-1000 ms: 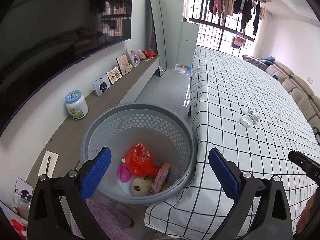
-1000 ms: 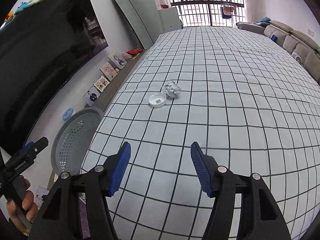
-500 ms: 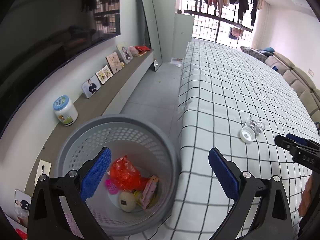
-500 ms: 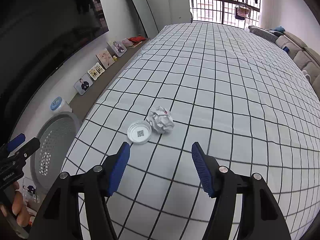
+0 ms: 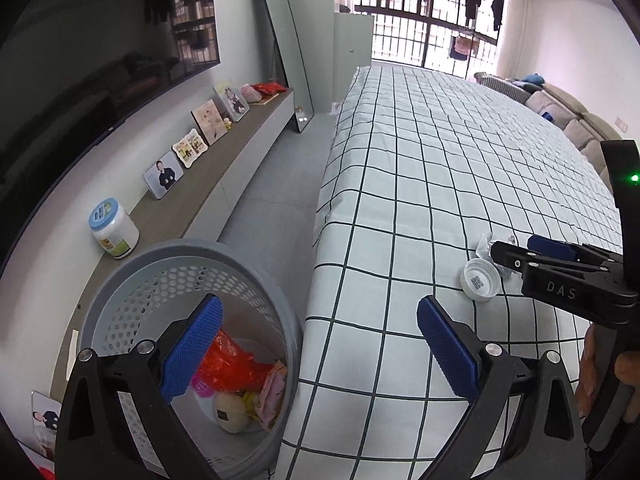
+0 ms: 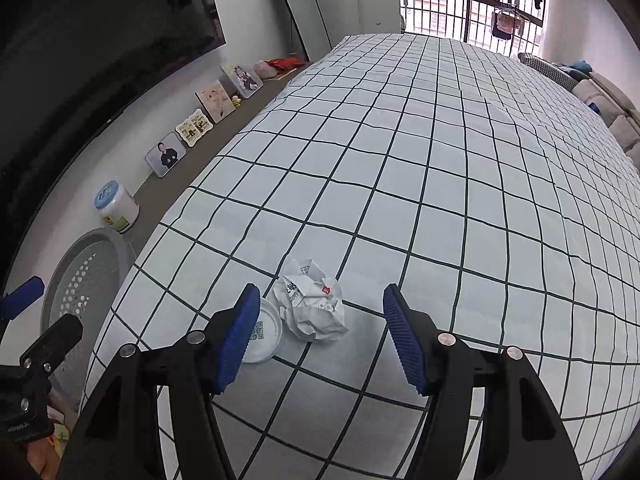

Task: Collect trash
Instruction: 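Grasp the crumpled foil with the right tool while the left tool moves toward the white lid, then grasp the white plastic lid with the left tool while the right tool holds the foil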

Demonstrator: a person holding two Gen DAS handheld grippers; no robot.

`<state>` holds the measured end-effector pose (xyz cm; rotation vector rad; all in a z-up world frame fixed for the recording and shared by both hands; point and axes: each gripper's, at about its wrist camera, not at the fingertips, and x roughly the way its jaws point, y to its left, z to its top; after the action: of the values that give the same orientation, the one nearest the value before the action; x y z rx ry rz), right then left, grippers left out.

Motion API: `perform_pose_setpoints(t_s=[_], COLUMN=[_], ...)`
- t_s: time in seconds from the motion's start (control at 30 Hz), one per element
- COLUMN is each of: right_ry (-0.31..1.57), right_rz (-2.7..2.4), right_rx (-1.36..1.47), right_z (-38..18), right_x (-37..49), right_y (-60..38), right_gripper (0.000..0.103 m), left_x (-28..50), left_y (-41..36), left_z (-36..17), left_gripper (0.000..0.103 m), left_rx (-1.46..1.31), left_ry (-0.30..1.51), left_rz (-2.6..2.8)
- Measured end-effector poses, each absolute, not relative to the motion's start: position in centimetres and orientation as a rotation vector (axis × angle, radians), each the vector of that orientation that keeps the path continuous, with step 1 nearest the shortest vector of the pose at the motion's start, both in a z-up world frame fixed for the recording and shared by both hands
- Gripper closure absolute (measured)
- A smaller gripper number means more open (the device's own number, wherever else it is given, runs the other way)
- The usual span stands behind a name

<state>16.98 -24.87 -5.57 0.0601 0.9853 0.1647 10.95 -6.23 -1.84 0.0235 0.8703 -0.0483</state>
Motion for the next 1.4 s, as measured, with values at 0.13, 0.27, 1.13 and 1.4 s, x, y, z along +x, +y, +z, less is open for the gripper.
perform_pose_setpoints(t_s=[0.13,0.27,1.13,1.4], right_ry=[0.988,0.997,0.886,0.865], right_rz=[0.152,0.164,0.16,0.103], right_rx=[0.046,0.045,0.161,0.264], right_z=[-6.3,-6.9,-3.8,-2.9], right_x=[17.2,17.1,15.7,15.7], right_y=[-24.9,-24.9,-28.9,-33.2], right_gripper=[0.042,0.049,0.069,0.069], left_x=[11.0,11.2,12.5,13.7], left_y=[-6.7,-7.1,-12.6,-15.6], left_z=[-2.5,-2.8,-2.0,-3.1], left_gripper=[0.007,0.007,0.007,0.007], left_rx=[0.03,0.021,0.056,0.081], left_ry=[0.89,0.904,0.909,0.963], left_rz=[-0.05,-0.057,-0.149,-0.208])
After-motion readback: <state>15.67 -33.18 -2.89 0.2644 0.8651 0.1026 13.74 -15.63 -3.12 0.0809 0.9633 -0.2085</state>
